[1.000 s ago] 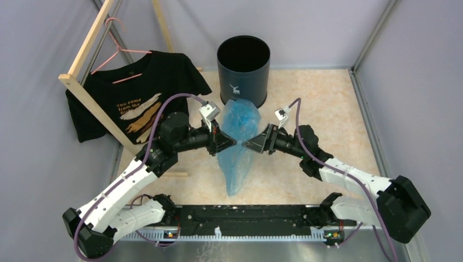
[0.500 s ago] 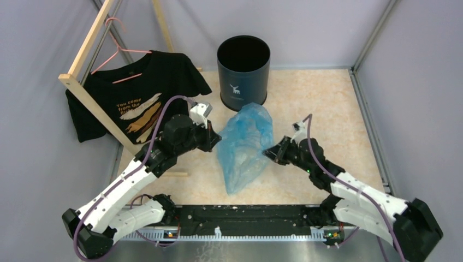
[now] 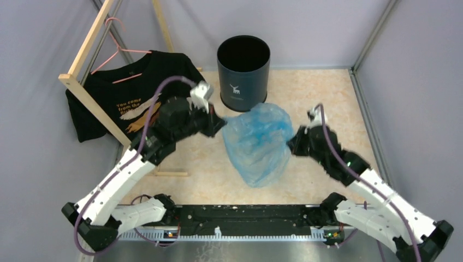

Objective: Put the trash bags into the trash bin

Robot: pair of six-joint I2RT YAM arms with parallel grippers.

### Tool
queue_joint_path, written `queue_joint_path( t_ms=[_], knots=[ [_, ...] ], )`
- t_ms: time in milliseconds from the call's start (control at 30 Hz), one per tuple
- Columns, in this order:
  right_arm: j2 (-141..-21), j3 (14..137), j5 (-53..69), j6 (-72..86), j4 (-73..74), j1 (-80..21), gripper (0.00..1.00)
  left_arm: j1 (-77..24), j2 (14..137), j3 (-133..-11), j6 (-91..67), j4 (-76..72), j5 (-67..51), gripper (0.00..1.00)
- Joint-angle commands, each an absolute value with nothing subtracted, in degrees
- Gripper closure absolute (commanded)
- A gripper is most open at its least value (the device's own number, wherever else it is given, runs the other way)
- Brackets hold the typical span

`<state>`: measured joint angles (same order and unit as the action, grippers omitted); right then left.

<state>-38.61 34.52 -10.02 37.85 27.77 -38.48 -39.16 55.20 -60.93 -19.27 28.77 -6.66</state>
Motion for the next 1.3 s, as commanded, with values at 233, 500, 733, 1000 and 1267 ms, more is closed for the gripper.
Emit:
queue_joint_path(
  t_ms=[233,500,733,1000,1267],
  knots=[
    [-51.3,102.0,-1.4,12.3,39.3,-37.7,1.0,-39.3,57.2,-97.2,-12.7,15.5,-22.5,1.0],
    [-31.1,49.4,10.0,23.2,12.4,-37.7,1.0,-39.3,44.7,-63.8,-17.1,11.8,-18.7,1.0],
    [-24.7,26.7,12.0,33.2,7.7,-37.7,1.0,-39.3,37.5,-44.4,-20.9,16.4,-13.1,1.0],
    [-23.7,32.5,7.0,29.7,18.4,-37.7,1.0,-39.3,33.7,-47.6,-20.7,24.0,-10.0,1.0],
    [-33.7,48.2,11.1,26.9,19.8,-37.8,1.0,-39.3,38.7,-62.9,-19.8,19.8,-15.0,1.0]
  ],
)
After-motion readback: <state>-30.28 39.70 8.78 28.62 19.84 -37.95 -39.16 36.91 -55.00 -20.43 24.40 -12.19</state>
